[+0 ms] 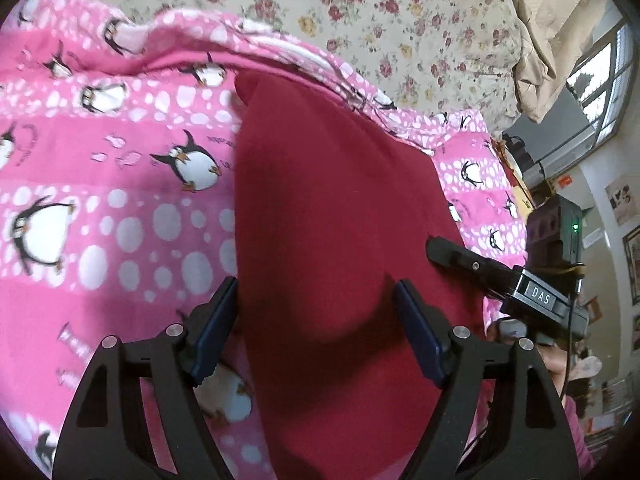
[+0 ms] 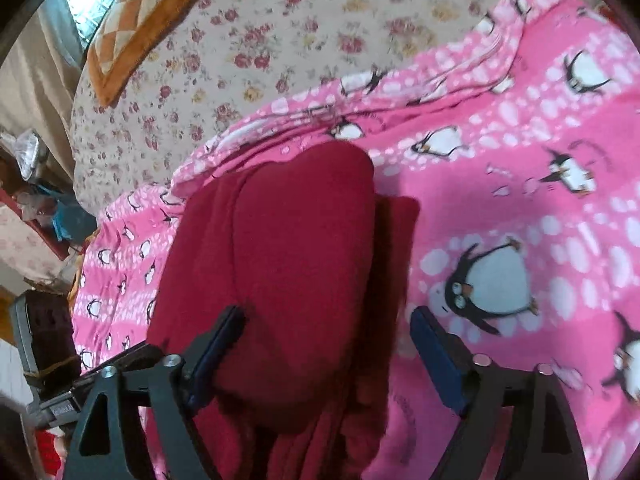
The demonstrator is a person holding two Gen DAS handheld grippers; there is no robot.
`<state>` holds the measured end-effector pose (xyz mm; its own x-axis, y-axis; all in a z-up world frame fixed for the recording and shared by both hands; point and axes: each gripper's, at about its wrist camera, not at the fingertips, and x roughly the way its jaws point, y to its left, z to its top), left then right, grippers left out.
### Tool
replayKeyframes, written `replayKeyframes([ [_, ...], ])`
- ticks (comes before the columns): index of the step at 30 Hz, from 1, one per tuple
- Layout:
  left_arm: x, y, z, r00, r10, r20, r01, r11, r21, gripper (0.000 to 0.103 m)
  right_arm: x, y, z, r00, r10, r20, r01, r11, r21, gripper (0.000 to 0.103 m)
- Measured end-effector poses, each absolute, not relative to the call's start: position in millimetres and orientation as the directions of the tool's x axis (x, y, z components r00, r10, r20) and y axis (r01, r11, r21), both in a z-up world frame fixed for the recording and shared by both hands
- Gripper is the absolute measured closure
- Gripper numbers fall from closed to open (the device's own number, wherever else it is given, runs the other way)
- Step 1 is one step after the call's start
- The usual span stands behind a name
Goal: Fold small clothes
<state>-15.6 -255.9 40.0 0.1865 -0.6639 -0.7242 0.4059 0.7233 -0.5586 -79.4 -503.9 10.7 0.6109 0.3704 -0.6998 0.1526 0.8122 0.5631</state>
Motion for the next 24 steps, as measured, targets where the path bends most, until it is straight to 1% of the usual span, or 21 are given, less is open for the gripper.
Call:
replayKeyframes([
  [4,-5.4,-262.2,30.1,0.162,-0.676,-0.719,0.388,0.713,-0.583,0.021,-69.9,-505.3,0.4,0.613,0.422,-0.668,0.122,0.784,0.608,0.013],
  [7,-4.8,-266.6,30.4,0.165,-0.674,-0.720,0.399,0.713,-0.577,0.021,-63.5,-499.9,-1.4,0.619,0.431,-0.657,0.098,0.787,0.609,0.013],
  [9,-7.5,-270.3,33.2,0.163,-0.672,-0.723,0.431,0.707,-0.561,0.021,-62.0,-495.4,-0.2,0.620,0.433,-0.654,0.081,0.794,0.602,0.019],
  [11,-12.8,-268.5,38.9,0.186,-0.671,-0.718,0.453,0.707,-0.543,0.029,-62.8,-491.8,3.4,0.629,0.417,-0.656,0.076,0.807,0.586,0.030],
  [12,-16.1,-266.5,42.8,0.199,-0.674,-0.711,0.464,0.704,-0.537,0.036,-65.5,-490.2,7.4,0.637,0.411,-0.653,0.074,0.810,0.582,0.033],
  [13,-17.9,-265.5,47.0,0.204,-0.680,-0.704,0.474,0.698,-0.537,0.041,-67.1,-490.5,9.9,0.643,0.407,-0.649,0.073,0.811,0.581,0.041],
  [14,-20.2,-263.1,50.8,0.203,-0.685,-0.699,0.480,0.692,-0.539,0.043,-71.5,-488.9,16.4,0.654,0.401,-0.642,0.069,0.813,0.578,0.046],
  [16,-26.6,-256.7,60.6,0.203,-0.694,-0.691,0.490,0.683,-0.542,0.045,-77.2,-486.3,25.9,0.664,0.405,-0.629,0.060,0.809,0.584,0.050],
  [19,-46.0,-239.6,82.3,0.195,-0.706,-0.680,0.522,0.662,-0.538,0.045,-89.3,-476.0,47.7,0.670,0.439,-0.599,0.027,0.792,0.610,0.051],
  [24,-82.8,-201.6,107.8,0.195,-0.673,-0.714,0.535,0.683,-0.498,0.045,-118.2,-441.5,78.4,0.640,0.499,-0.584,-0.021,0.771,0.636,0.052],
])
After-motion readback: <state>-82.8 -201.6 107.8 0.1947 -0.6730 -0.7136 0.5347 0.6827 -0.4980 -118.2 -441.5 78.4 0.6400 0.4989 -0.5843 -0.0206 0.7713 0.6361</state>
